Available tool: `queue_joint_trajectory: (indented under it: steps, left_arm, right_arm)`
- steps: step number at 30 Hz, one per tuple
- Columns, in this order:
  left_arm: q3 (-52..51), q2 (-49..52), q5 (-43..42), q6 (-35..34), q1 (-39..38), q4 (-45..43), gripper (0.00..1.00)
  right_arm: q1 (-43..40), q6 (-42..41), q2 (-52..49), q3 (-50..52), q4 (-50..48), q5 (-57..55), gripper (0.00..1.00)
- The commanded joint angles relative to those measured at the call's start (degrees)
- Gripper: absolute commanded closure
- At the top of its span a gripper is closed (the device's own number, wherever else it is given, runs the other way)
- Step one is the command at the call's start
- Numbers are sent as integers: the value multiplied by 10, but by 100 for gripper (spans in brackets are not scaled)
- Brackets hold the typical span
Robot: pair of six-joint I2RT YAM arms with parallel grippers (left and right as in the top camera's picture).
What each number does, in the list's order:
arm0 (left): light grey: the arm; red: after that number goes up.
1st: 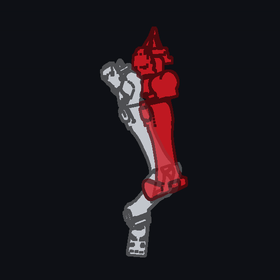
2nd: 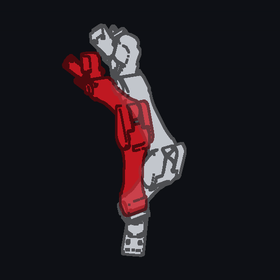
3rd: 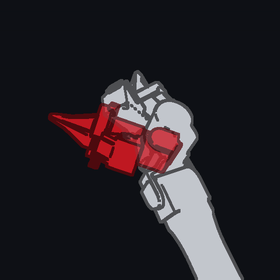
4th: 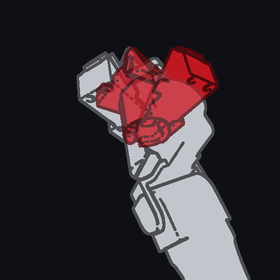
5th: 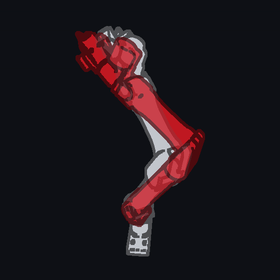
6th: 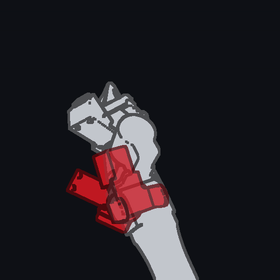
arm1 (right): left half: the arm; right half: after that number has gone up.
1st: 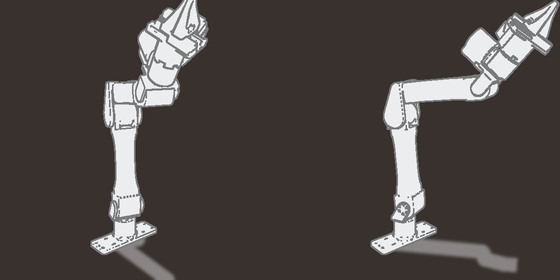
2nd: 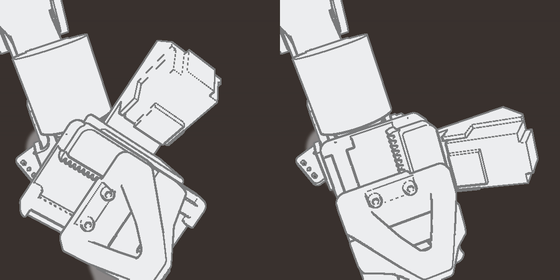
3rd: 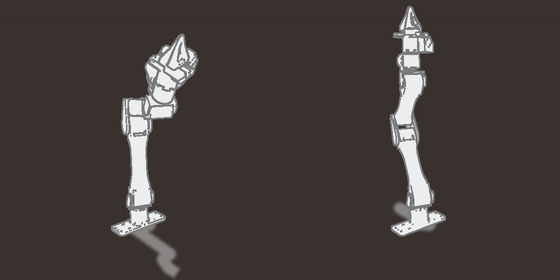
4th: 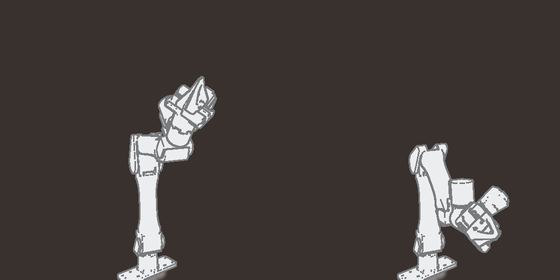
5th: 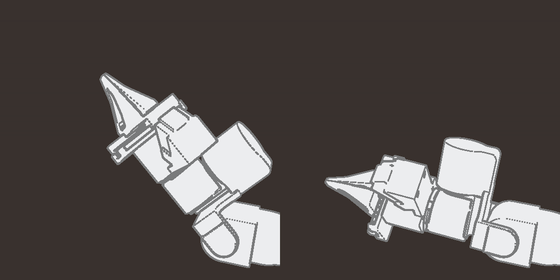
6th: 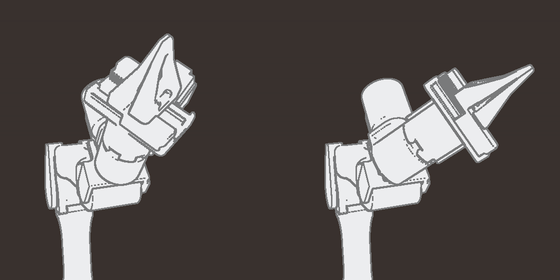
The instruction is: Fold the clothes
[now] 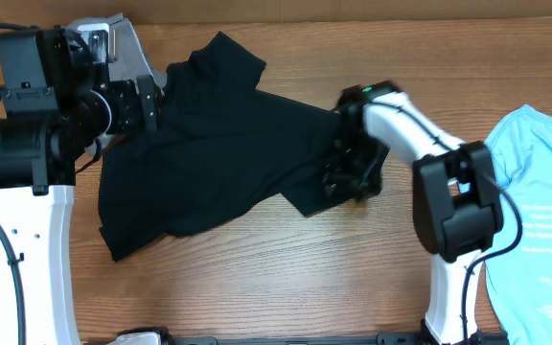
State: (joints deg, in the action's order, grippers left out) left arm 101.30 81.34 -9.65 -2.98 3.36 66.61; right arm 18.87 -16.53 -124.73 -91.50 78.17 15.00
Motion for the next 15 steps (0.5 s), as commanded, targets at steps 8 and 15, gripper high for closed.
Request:
queue_joint_trajectory:
  steps: [8, 15]
  left_arm:
    - [10, -10, 16, 18, -4, 25, 2]
    - [10, -10, 17, 18, -4, 51, 0]
  right_arm:
    - [143, -253, 151, 79, -76, -163, 7]
    - [135, -284, 151, 192, -199, -62, 5]
